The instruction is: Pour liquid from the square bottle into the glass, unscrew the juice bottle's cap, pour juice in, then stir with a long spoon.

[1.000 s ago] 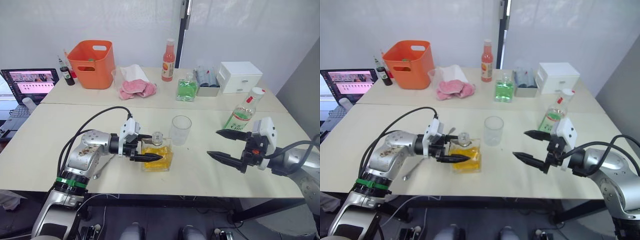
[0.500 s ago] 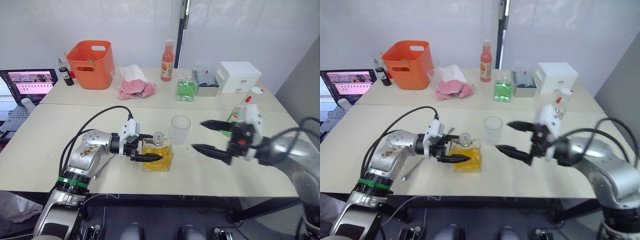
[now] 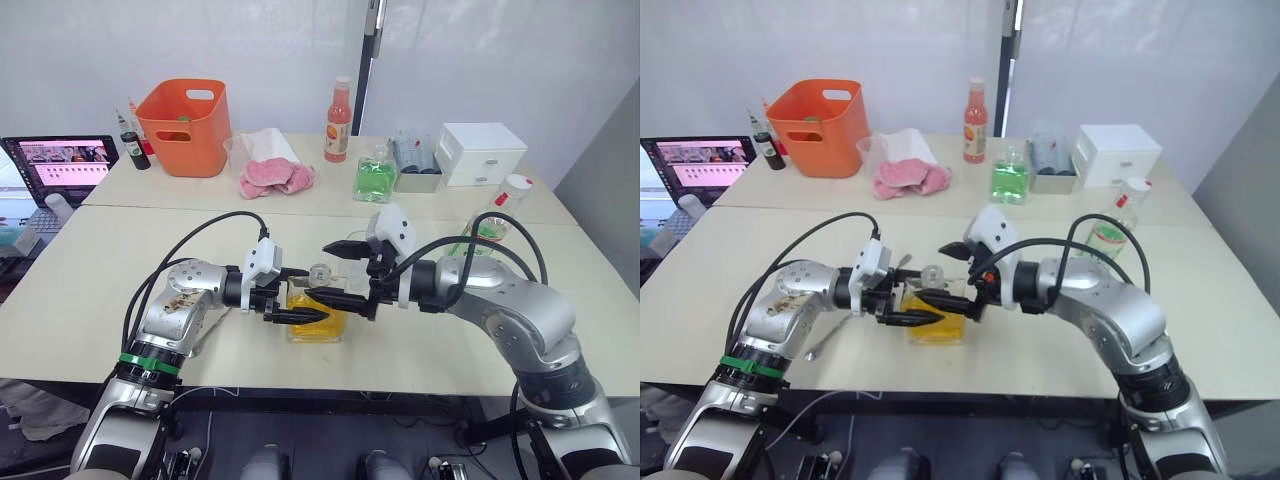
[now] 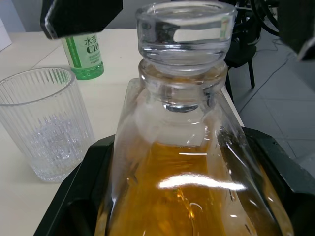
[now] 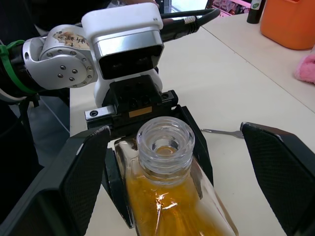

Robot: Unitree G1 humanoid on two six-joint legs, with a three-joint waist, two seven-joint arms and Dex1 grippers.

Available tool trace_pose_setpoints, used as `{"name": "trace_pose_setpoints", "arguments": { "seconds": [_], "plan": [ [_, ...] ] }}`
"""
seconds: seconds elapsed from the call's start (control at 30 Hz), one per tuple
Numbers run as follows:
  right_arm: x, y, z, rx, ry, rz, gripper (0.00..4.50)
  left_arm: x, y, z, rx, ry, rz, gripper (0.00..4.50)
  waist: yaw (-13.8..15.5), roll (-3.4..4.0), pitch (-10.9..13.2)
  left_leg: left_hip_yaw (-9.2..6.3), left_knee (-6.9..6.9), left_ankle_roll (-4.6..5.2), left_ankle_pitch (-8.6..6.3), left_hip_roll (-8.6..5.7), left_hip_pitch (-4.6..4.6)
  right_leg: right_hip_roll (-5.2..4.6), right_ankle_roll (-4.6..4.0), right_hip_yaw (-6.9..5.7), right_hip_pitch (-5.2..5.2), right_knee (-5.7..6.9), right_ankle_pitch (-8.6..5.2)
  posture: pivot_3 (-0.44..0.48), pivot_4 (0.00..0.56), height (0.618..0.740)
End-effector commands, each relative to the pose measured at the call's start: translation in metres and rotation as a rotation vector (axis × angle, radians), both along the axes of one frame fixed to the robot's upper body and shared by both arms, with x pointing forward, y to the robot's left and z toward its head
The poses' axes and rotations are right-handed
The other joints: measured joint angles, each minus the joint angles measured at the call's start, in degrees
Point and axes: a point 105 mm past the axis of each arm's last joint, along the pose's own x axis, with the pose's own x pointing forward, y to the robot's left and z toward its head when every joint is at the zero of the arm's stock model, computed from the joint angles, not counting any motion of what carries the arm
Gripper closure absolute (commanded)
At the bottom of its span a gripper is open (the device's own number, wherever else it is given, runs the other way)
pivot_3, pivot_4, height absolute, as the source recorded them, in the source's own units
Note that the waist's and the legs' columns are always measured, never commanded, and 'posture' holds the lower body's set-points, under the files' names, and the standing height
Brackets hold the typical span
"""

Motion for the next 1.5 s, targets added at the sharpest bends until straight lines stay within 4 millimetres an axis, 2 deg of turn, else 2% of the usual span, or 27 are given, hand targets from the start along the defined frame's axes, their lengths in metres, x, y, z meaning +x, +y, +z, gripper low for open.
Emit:
{"name": "trace_pose_setpoints", "arguments": {
  "seconds": [0.03,0.17,0.2,0.23,0.3,0.43,0.53,0.73,1.0,1.5],
  "plan": [
    [-0.001,0.002,0.011,0.020,-0.058,0.019,0.00,-0.002,-0.004,0.009,-0.012,-0.047,-0.024,1.66,0.0,0.00,0.0,0.00,0.00,0.00,0.00,0.00,0.00,0.00,0.00,0.00,0.00,0.00,0.00,0.000,0.150,0.715],
    [-0.001,0.003,0.012,0.033,-0.058,0.027,0.00,-0.003,-0.003,0.009,-0.012,-0.047,-0.021,1.66,0.0,0.00,0.0,0.00,0.00,0.00,0.00,0.00,0.00,0.00,0.00,0.00,0.00,0.00,0.00,0.000,0.150,0.715],
    [-0.001,0.003,0.012,0.035,-0.059,0.028,0.40,-0.003,-0.003,0.009,-0.011,-0.047,-0.021,1.66,0.0,0.00,0.0,0.00,0.00,0.00,0.00,0.00,0.00,0.00,0.00,0.00,-0.01,0.01,0.00,0.000,0.150,0.715],
    [-0.001,0.004,0.012,0.037,-0.059,0.029,0.52,-0.003,-0.003,0.009,-0.010,-0.046,-0.021,1.66,0.0,0.00,0.0,0.00,0.00,0.00,0.00,0.00,0.00,0.00,0.00,0.00,0.00,0.01,0.00,0.000,0.150,0.715],
    [-0.001,0.004,0.013,0.040,-0.060,0.031,1.04,-0.003,-0.002,0.008,-0.008,-0.045,-0.021,1.66,0.0,0.00,0.0,0.00,0.00,0.00,0.00,0.00,0.00,0.00,0.00,0.00,0.00,0.00,0.00,0.000,0.150,0.715],
    [-0.002,0.005,0.016,0.064,-0.060,0.037,2.49,-0.003,-0.002,0.008,-0.005,-0.044,-0.024,1.66,0.0,0.01,0.0,0.00,0.00,0.00,0.00,0.00,0.00,0.00,0.00,0.00,-0.01,0.00,0.00,0.000,0.150,0.715],
    [-0.003,0.005,0.017,0.068,-0.062,0.037,3.41,-0.004,-0.002,0.008,-0.003,-0.043,-0.027,1.66,-0.1,0.01,0.0,0.00,0.00,0.00,0.00,0.00,0.00,0.01,0.00,0.00,-0.01,0.00,0.00,0.000,0.150,0.715],
    [-0.003,0.004,0.018,0.074,-0.068,0.034,3.43,-0.005,-0.001,0.007,0.002,-0.042,-0.031,1.66,-0.1,0.02,0.0,0.00,-0.01,0.00,0.00,0.01,0.00,0.01,0.00,0.00,-0.02,0.01,0.00,0.000,0.150,0.715],
    [-0.007,0.000,0.049,0.157,-0.131,0.030,3.43,-0.005,0.000,0.005,0.008,-0.038,-0.033,1.66,-0.2,0.03,0.0,0.00,-0.01,0.00,0.00,0.01,-0.01,0.01,0.00,0.00,-0.04,0.00,0.00,0.000,0.150,0.715],
    [-0.010,-0.006,0.068,0.159,-0.189,0.002,3.43,-0.005,-0.002,0.001,0.015,-0.030,-0.050,1.66,-0.3,0.04,0.0,0.00,-0.02,0.00,0.00,0.02,-0.04,0.01,0.00,0.01,-0.08,0.01,0.00,0.000,0.150,0.715]
  ]
}}
